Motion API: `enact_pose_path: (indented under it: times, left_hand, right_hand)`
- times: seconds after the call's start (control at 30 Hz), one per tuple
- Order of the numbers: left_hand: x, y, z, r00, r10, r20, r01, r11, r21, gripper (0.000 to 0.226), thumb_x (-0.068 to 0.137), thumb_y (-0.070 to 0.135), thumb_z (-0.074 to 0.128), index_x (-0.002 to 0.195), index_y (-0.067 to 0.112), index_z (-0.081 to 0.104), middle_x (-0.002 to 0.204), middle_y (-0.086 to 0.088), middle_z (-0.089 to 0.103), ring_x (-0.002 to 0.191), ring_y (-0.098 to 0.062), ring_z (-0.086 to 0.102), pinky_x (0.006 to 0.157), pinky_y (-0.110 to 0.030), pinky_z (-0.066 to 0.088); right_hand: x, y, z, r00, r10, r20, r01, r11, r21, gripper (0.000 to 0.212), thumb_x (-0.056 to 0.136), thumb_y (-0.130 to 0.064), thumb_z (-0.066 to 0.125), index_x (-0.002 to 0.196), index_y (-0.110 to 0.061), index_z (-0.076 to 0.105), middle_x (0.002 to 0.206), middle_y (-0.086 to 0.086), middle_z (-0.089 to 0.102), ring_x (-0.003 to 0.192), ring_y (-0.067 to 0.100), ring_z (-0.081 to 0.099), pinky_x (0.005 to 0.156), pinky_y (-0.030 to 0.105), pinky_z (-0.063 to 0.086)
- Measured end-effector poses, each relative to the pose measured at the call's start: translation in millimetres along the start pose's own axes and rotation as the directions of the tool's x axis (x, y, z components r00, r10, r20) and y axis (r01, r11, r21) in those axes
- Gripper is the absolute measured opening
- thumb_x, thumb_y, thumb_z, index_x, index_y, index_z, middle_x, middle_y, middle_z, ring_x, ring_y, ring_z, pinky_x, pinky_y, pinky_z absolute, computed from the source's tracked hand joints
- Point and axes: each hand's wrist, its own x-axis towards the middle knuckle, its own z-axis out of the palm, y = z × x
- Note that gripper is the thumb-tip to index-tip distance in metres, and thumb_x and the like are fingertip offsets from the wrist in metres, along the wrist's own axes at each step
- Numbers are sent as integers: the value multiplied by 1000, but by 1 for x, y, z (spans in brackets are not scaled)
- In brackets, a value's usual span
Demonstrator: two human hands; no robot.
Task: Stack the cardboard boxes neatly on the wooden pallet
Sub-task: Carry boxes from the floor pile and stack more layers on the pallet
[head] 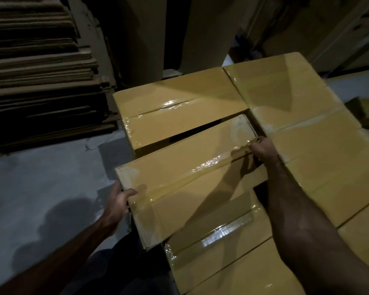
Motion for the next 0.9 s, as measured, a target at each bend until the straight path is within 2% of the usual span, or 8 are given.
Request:
enact_pose_path:
  times: [0.17,0.3,0.4,0.5,0.57,0.7,0.8,0.9]
  left_hand:
    - [16,13,10,998,-53,-27,53,998,13,47,91,16,68,130,41,58,126,3,70,117,-34,66,97,-66,55]
    - [25,20,18,999,-49,-3,50,998,27,55,88,20,68,139,35,55,129,-1,69,117,-35,65,93,-62,57]
    - [31,25,26,998,-58,0,58,998,13,51,95,10,63,140,33,54,126,-2,68,115,-35,65,87,-54,59]
    - [34,28,34,996,-87,-1,87,996,7,50,93,12,65,136,35,55,128,-4,67,117,-38,64,89,-57,59]
    - [33,32,39,994,-110,9,110,994,10,52,84,20,70,131,38,57,129,-3,67,118,-38,64,86,-54,59]
    - [40,34,42,994,-111,13,110,994,17,64,65,30,71,127,45,58,131,0,68,118,-33,65,97,-66,55]
    - [43,37,43,995,-97,14,97,994,45,68,72,27,71,137,40,55,132,1,67,121,-31,64,98,-67,54]
    - [46,41,45,995,-102,2,102,994,42,56,89,12,66,138,38,53,132,-2,67,120,-32,63,97,-62,55]
  right_hand:
    - [-24,-24,-13,1000,-15,-23,16,998,58,24,88,-24,70,109,-15,63,104,8,64,101,32,64,93,55,58]
    - [-12,-18,-12,997,-48,-60,50,998,43,15,91,-18,67,105,-12,64,99,8,64,99,30,65,94,53,58]
    - [-3,-15,-12,995,-49,-83,51,998,24,21,91,-17,66,110,-9,66,99,9,65,98,29,65,93,53,58]
    - [7,-13,-17,994,-38,-99,40,999,21,29,88,-20,68,114,-8,67,102,10,67,99,31,66,91,53,59]
    - [12,-12,-20,993,-40,-108,43,999,27,29,88,-21,70,114,-8,68,104,11,68,99,32,67,91,52,60]
    - [20,-13,-18,988,-62,-143,64,998,9,30,88,-24,70,113,-7,68,103,13,68,97,34,65,88,45,57]
    - [22,-13,-16,989,-45,-144,46,999,5,32,89,-26,69,115,-8,67,105,13,67,98,34,64,92,51,57]
    - [22,-15,-14,989,-34,-144,33,999,-7,23,89,-26,68,108,-13,65,104,12,66,97,32,62,93,50,56]
